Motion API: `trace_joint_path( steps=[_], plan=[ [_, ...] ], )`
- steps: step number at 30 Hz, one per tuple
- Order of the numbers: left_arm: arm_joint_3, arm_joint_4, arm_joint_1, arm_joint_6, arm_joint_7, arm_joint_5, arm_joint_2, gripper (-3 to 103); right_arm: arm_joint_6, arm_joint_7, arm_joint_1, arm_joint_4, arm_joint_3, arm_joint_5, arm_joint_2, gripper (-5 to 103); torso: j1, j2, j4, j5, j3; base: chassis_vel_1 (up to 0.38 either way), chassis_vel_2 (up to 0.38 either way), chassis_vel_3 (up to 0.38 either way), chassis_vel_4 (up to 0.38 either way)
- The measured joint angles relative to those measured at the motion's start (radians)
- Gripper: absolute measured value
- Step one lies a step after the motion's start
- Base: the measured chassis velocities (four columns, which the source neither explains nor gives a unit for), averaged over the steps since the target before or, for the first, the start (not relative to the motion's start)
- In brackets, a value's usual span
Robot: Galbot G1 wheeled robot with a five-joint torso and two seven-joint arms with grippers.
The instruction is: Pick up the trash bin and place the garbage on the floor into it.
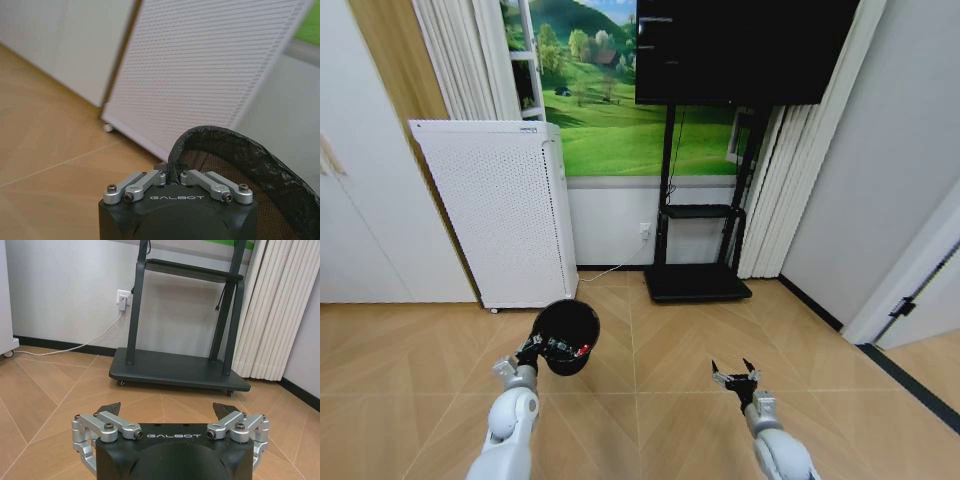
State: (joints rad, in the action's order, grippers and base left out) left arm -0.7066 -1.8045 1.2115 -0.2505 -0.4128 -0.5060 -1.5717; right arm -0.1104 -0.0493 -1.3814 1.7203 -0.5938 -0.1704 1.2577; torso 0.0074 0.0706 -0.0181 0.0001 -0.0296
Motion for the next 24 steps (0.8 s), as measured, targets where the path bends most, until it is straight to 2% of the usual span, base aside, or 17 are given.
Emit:
trace_joint_path(
  steps=[1,2,4,6,8,9,13,17,18,20,24],
  plan=[
    [-0.021,-0.001,0.013,0.001,-0.039,-0.003,-0.013,7,0.000,0.000,0.002,0.000,0.000,0.000,-0.001,100,0.000,0.000,0.0001,-0.0001,0.000,0.000,0.000,0.000,0.000],
    [-0.021,-0.001,0.013,0.001,-0.039,-0.003,-0.013,7,0.000,0.000,0.002,0.000,0.000,0.000,-0.001,100,0.000,0.000,0.0001,-0.0001,0.000,0.000,0.000,0.000,0.000],
    [-0.056,0.029,0.023,0.038,-0.100,-0.029,-0.022,7,-0.002,0.000,0.003,0.000,-0.001,0.001,-0.001,100,0.000,0.000,0.0001,-0.0002,0.000,0.000,0.000,0.000,0.000],
    [-0.060,0.045,0.022,0.058,-0.113,-0.040,-0.017,7,-0.002,0.000,0.003,0.002,0.000,0.003,0.000,100,0.000,0.000,0.0000,-0.0003,0.000,0.000,0.000,0.000,0.000],
    [-0.073,0.075,0.015,0.102,-0.118,-0.080,0.000,7,-0.002,-0.001,0.003,0.005,0.001,0.007,0.003,100,0.000,0.000,0.0000,-0.0001,0.000,0.000,0.000,0.000,0.000],
    [-0.073,0.075,0.015,0.102,-0.118,-0.080,0.000,7,-0.002,-0.001,0.003,0.005,0.001,0.007,0.003,100,0.000,0.000,0.0000,-0.0001,0.000,0.000,0.000,0.000,0.000],
    [-0.073,0.137,-0.009,0.160,-0.099,-0.138,0.008,7,0.001,-0.001,0.004,0.000,0.005,0.012,0.009,100,0.000,0.000,-0.0001,-0.0003,0.000,0.000,0.000,0.000,0.000],
    [-0.071,0.167,-0.021,0.181,-0.090,-0.179,0.011,7,0.006,-0.001,0.003,-0.003,0.005,0.012,0.009,100,0.000,0.000,-0.0001,-0.0001,0.000,0.000,0.000,0.000,0.000],
    [-0.067,0.182,-0.029,0.184,-0.089,-0.232,0.012,7,0.015,-0.001,0.004,-0.010,0.005,0.011,0.005,100,0.000,0.000,-0.0001,-0.0003,0.000,0.000,0.000,0.000,0.000],
    [-0.065,0.200,-0.040,0.184,-0.095,-0.266,0.011,7,0.025,-0.001,0.008,-0.022,0.002,0.008,-0.001,100,0.000,0.000,-0.0002,-0.0002,0.000,0.000,0.000,0.000,0.000],
    [-0.059,0.236,-0.055,0.197,-0.122,-0.277,0.010,7,0.032,-0.001,0.013,-0.035,-0.001,0.004,-0.008,100,0.000,0.000,-0.0002,-0.0001,0.000,0.000,0.000,0.000,0.000]
  ],
)
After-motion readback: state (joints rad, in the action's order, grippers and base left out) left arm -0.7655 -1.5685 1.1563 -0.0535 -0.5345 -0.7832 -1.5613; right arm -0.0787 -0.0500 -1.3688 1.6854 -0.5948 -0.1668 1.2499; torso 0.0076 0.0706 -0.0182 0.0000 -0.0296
